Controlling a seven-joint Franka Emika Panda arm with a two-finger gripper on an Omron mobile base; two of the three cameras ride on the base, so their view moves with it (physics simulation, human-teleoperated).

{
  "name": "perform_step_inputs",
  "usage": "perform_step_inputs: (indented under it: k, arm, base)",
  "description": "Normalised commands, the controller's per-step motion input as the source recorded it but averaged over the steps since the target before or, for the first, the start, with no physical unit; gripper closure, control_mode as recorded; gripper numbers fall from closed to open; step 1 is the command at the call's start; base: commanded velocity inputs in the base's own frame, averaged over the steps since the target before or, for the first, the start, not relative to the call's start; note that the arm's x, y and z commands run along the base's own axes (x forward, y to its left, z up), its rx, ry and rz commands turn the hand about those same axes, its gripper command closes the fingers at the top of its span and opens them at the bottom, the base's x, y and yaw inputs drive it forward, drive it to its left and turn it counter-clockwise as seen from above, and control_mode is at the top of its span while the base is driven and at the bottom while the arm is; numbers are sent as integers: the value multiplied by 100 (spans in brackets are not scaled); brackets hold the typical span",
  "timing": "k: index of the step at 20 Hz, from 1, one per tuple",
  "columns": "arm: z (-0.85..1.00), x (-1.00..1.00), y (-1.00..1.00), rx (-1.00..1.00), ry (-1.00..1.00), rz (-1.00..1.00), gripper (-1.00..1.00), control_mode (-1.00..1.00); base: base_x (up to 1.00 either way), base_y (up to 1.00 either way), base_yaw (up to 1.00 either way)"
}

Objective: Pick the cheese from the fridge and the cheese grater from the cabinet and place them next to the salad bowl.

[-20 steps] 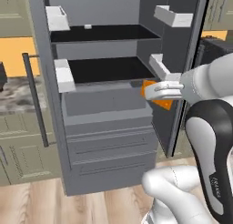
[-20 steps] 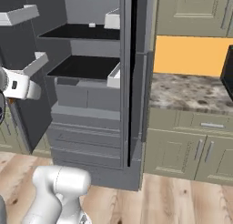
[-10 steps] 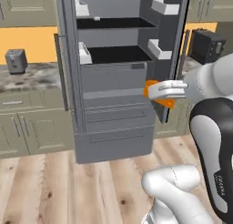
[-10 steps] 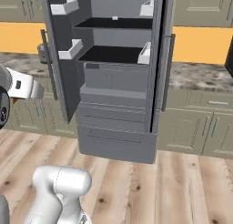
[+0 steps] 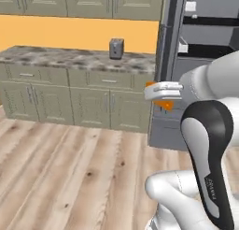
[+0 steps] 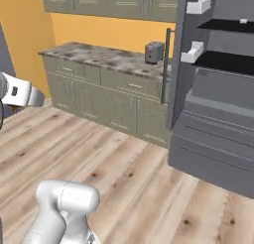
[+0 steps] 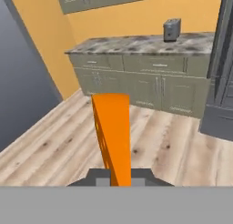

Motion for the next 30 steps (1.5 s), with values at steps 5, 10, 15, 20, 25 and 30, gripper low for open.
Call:
perform_step_inputs:
  k: [5,10,15,20,25,30]
  arm:
    - [0,0,0,0,0,0,100,100]
    - [0,0,0,0,0,0,100,100]
    - [0,0,0,0,0,0,100,100]
    - [0,0,0,0,0,0,100,100]
    - [0,0,0,0,0,0,100,100]
    - [0,0,0,0,0,0,100,100]
  base:
    - [0,0,100]
    - [0,0,100]
    - [0,0,100]
    - [0,12,100]
    - [-12,54,95]
    - [-20,82,84]
